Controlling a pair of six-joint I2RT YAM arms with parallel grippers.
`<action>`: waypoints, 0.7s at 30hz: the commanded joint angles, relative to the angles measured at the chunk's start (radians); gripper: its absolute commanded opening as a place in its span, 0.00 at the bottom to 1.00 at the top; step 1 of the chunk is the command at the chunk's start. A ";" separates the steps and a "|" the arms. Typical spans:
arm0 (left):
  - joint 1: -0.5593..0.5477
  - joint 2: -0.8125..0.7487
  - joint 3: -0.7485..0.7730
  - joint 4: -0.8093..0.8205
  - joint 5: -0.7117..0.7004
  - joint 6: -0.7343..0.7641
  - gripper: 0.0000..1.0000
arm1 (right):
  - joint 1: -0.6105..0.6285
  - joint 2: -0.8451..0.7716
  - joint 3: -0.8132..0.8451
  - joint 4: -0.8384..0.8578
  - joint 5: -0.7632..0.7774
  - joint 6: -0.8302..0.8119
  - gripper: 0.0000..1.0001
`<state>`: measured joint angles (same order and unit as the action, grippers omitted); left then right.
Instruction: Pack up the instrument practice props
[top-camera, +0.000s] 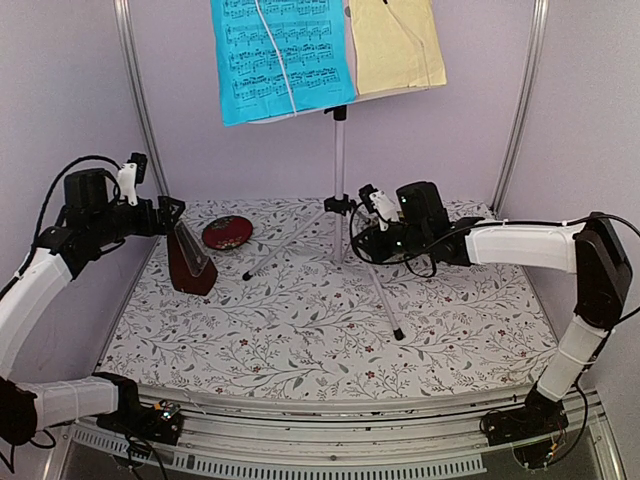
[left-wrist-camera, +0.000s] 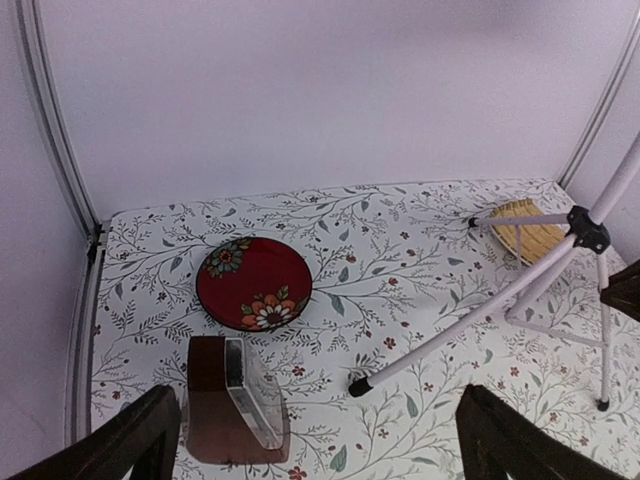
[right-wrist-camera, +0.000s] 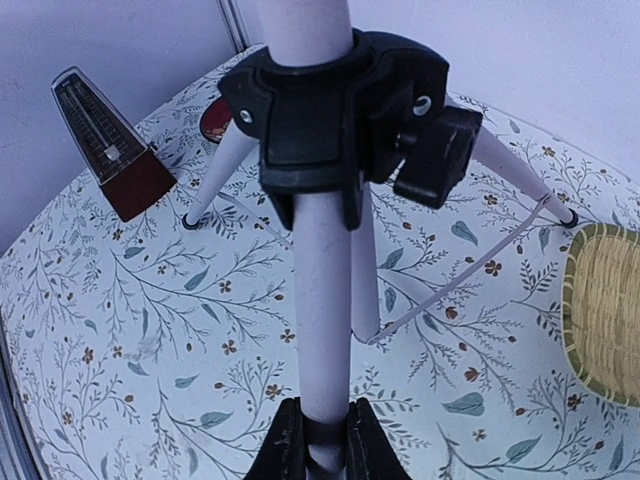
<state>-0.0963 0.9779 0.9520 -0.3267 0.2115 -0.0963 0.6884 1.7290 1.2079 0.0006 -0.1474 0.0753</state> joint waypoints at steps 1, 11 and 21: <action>-0.005 -0.009 -0.016 0.023 -0.019 0.012 0.98 | 0.072 -0.079 -0.044 0.073 0.135 0.187 0.01; -0.005 -0.029 -0.028 0.034 -0.033 0.001 0.98 | 0.227 -0.138 -0.125 0.060 0.435 0.411 0.01; -0.030 -0.038 -0.037 0.049 -0.005 -0.046 0.97 | 0.321 -0.123 -0.124 0.092 0.517 0.527 0.07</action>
<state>-0.0982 0.9558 0.9318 -0.3099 0.1928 -0.1081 0.9966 1.6352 1.0897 0.0227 0.3416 0.4740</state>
